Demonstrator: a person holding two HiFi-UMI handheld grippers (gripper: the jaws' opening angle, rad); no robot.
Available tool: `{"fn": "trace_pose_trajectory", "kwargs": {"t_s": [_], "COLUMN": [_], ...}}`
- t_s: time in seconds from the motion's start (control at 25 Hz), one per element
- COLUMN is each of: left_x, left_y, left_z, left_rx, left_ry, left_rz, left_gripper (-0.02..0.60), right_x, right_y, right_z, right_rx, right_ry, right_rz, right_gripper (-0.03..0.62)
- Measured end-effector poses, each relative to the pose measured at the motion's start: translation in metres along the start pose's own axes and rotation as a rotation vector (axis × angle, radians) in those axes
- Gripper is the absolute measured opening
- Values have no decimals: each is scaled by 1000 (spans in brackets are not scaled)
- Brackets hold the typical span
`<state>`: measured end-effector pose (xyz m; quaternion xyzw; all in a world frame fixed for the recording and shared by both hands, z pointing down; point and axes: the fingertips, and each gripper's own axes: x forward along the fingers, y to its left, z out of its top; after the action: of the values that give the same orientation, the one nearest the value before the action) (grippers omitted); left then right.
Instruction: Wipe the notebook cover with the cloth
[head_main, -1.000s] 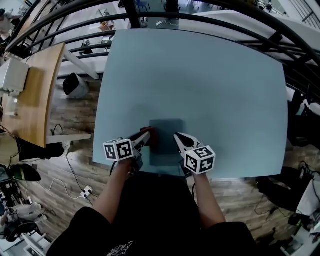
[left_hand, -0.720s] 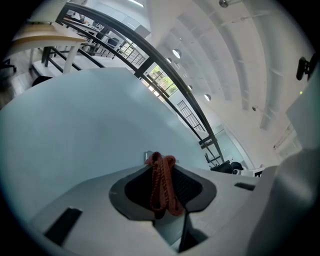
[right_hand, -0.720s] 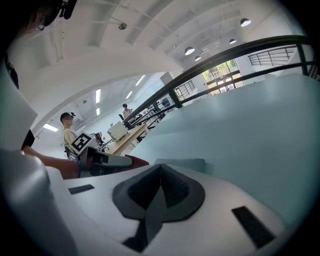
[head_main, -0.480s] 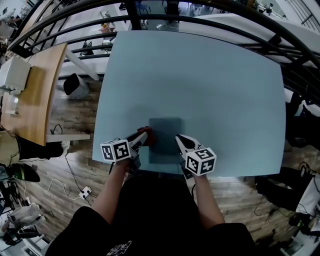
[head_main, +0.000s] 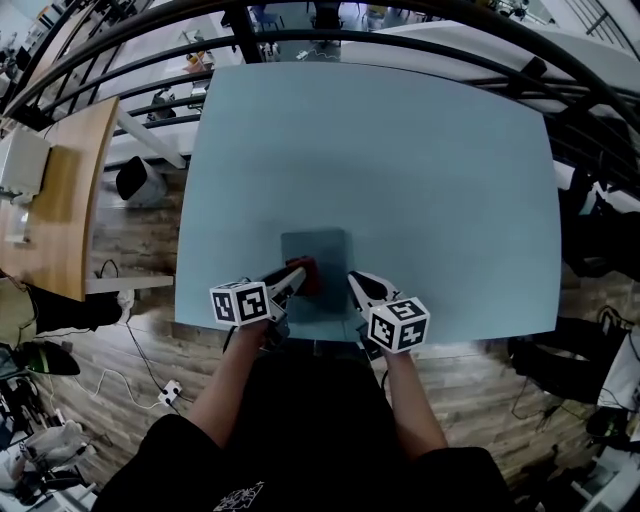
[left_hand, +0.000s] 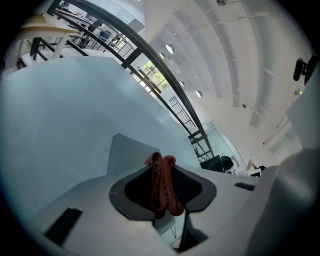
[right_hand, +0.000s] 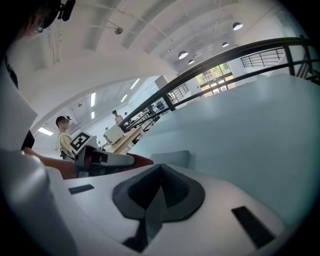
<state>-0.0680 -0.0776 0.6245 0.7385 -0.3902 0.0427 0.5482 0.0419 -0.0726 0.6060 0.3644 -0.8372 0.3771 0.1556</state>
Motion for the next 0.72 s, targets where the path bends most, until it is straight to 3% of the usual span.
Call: {"fn": "trace_pose_trajectory", "kwargs": {"t_s": [0.72], "left_x": [61], "left_y": [-45], "left_z": [-38], "left_rx": [-4], "left_ry": [119], "left_rz": [-104], "left_gripper": [100], "right_x": [-38], "right_y": [-30], "right_z": [-14], "right_rx": [47], "right_ry": [-31], "right_rz": [-72], "right_gripper": [6]}}
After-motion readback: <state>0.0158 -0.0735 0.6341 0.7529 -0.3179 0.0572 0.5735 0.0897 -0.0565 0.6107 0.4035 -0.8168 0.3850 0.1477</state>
